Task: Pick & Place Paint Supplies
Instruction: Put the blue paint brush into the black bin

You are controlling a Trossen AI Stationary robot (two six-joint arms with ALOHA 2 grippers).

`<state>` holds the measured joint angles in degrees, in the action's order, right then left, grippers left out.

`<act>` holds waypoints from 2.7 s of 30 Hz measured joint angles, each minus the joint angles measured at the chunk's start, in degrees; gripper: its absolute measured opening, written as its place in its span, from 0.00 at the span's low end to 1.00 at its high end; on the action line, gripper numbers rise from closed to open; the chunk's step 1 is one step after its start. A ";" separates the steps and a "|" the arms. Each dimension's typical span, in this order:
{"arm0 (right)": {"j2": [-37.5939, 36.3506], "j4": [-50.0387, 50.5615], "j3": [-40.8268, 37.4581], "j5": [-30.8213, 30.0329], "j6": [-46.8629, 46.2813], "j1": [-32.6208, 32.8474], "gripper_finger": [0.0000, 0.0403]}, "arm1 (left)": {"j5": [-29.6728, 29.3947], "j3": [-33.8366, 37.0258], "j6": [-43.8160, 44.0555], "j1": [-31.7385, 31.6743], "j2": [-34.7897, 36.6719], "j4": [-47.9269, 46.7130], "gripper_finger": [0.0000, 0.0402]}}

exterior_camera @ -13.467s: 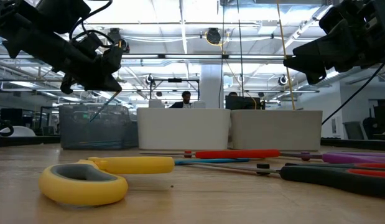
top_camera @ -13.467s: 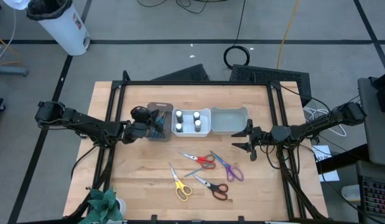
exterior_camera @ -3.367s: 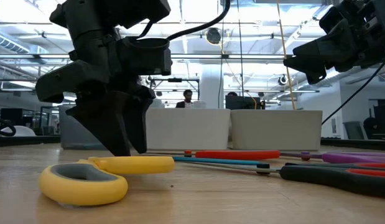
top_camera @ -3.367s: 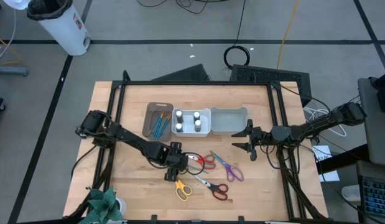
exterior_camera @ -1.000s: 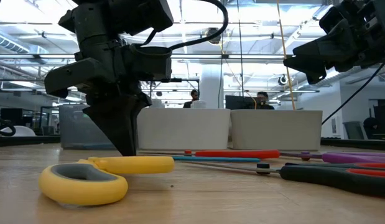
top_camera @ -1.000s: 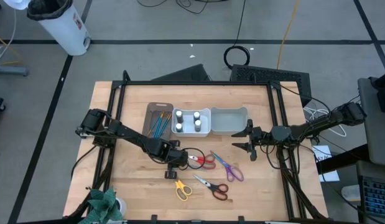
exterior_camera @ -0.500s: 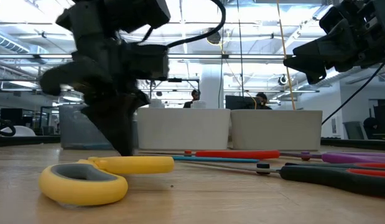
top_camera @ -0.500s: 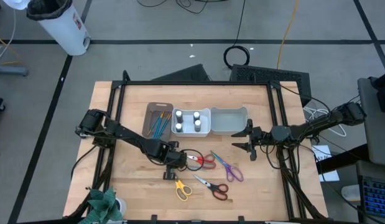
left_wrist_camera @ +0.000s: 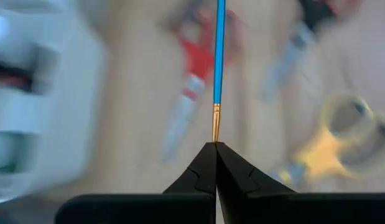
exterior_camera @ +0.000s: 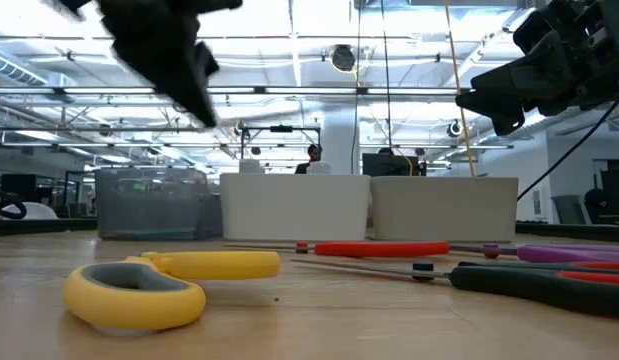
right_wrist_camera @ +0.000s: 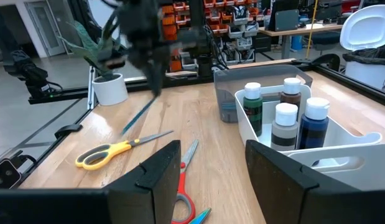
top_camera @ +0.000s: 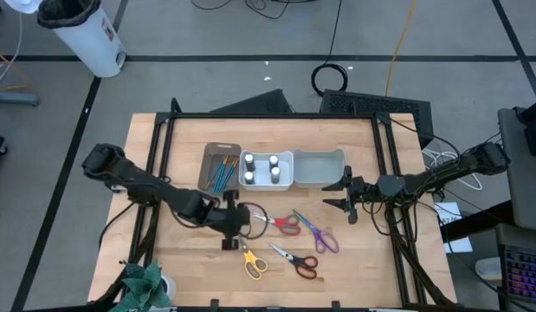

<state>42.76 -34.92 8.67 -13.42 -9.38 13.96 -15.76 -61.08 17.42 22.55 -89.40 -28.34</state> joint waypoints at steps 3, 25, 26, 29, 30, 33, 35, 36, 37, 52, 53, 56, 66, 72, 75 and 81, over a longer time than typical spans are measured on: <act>0.00 0.00 0.00 0.01 0.01 0.02 0.42 | -8.49 0.10 3.13 0.40 3.17 -0.35 0.00; 0.00 -0.02 0.00 0.01 -0.01 0.00 0.42 | -21.57 34.49 2.51 -1.60 37.37 30.87 0.00; 0.00 -0.06 0.00 0.00 0.01 0.02 0.42 | -23.46 35.88 3.94 -1.42 38.58 31.33 0.00; 0.00 -0.08 0.00 0.01 0.01 0.00 0.42 | -28.39 39.39 9.78 -1.36 41.30 31.39 0.00; 0.00 -0.01 0.00 0.01 0.01 0.01 0.42 | -29.94 40.23 11.88 -1.36 41.87 31.47 0.00; 0.00 -0.02 0.00 0.01 0.00 0.01 0.42 | -34.23 41.90 18.57 -1.36 42.35 30.18 0.00; 0.00 0.00 0.00 0.00 0.00 0.00 0.42 | -36.25 41.92 22.60 -1.36 42.18 27.95 0.00; 0.00 -0.02 0.00 0.01 0.01 0.01 0.42 | -36.79 41.92 24.26 -1.36 42.02 26.95 0.00; 0.00 0.00 0.00 0.01 0.01 0.00 0.42 | -36.90 41.92 25.64 -1.38 41.69 26.07 0.00; 0.00 0.00 0.00 0.01 0.01 0.01 0.42 | -34.59 41.92 45.44 -1.37 31.35 18.38 0.00; 0.00 0.00 0.00 0.01 0.01 0.01 0.42 | -33.88 41.92 46.12 -1.36 30.99 18.32 0.00; 0.00 0.00 0.00 0.01 0.01 0.02 0.42 | -32.31 41.92 47.96 -1.43 30.73 17.71 0.00; 0.00 0.00 0.00 0.01 0.01 0.01 0.42 | -31.61 41.86 47.38 -2.69 32.12 16.53 0.00; 0.00 0.00 0.00 0.01 0.00 0.02 0.42 | -25.85 41.86 46.05 -6.56 32.11 16.14 0.00; 0.00 0.00 0.00 0.01 0.01 0.00 0.42 | -23.07 41.16 43.40 -8.82 32.10 15.26 0.00; 0.00 0.00 0.00 0.01 0.01 0.00 0.42 | -17.26 35.37 41.47 -12.85 32.10 3.68 0.00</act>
<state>42.76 -34.92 8.67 -13.41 -9.37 13.96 -33.02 -25.71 58.89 9.70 -57.30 -24.67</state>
